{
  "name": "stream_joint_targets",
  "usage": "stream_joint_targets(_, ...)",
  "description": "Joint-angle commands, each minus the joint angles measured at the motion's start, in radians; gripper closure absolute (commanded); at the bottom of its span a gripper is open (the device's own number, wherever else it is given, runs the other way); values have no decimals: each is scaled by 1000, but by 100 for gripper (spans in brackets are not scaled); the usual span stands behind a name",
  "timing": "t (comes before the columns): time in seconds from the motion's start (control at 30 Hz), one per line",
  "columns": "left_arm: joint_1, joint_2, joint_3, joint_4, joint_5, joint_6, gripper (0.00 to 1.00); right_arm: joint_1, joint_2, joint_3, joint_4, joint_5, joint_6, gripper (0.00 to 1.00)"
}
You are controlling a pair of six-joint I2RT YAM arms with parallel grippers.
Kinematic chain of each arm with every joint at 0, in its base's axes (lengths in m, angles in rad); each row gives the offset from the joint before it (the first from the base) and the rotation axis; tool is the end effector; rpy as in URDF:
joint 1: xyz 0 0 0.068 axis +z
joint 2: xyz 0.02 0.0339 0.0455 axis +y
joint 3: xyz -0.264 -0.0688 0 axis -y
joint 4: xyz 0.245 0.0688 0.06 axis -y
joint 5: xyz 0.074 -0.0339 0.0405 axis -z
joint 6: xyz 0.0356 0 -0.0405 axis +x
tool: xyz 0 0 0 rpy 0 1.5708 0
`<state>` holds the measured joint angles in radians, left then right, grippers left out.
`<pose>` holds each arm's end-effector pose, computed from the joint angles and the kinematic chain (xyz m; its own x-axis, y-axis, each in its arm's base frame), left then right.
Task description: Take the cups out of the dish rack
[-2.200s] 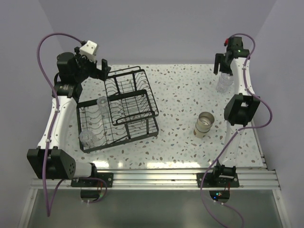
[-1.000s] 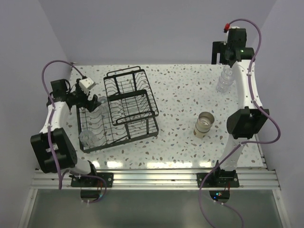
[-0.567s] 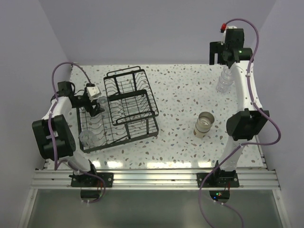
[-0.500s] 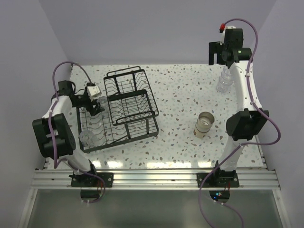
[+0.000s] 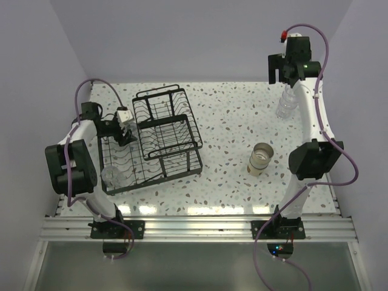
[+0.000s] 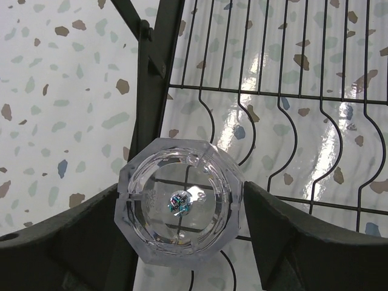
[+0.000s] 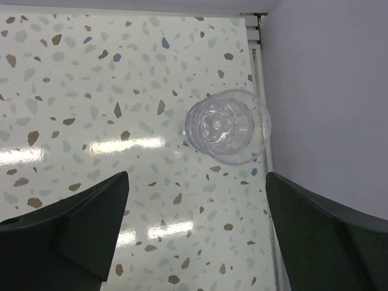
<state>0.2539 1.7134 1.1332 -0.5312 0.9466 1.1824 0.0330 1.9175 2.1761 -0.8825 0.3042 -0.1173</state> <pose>0.3338 0.0568 0.2057 -0.1421 0.5220 -0.8411 0.8793 0.4568 0.1349 0.4190 0.0032 0.4194 -0.6046 -0.1317 -0.7855 0.1417 0.9527 -0.2688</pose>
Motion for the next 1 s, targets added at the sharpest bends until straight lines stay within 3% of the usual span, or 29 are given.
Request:
stream_joint_targets(0.0, -8, 14, 23, 43, 21, -7, 21, 5, -45, 25, 13, 27, -22, 2)
stream_joint_targets(0.23, -15, 15, 17, 33, 32, -18, 42, 7, -35, 39, 13, 33, -31, 2)
stream_joint_targets(0.33, -13, 15, 28, 2, 40, -20, 56, 10, -31, 45, 11, 33, -32, 2)
stream_joint_targets(0.53, -5, -8, 54, -104, 47, -18, 100, 31, -31, 44, 10, 24, -42, 2)
stream_joint_targets(0.97, 97, -127, 70, -193, 78, -59, 100, 73, -35, 65, 10, -11, -54, 2)
